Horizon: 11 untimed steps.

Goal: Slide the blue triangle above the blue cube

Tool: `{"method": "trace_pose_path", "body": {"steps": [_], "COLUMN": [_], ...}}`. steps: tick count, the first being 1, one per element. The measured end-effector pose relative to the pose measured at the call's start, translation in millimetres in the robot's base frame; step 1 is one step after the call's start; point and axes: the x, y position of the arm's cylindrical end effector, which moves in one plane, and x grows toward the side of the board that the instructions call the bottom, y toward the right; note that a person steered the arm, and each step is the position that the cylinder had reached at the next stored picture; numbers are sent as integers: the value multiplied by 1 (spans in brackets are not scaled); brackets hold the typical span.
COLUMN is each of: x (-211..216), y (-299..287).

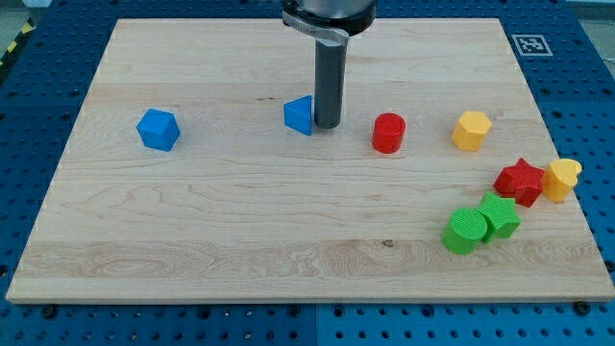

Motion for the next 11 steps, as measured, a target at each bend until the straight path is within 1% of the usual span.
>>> {"method": "trace_pose_path", "body": {"steps": [1, 2, 3, 4, 5, 6, 7, 8, 10, 11], "x": [-29, -33, -30, -11, -6, -25, -27, -42, -42, -56], "y": [-60, -92, -55, -37, -80, -144, -134, -139, -201, -202]}}
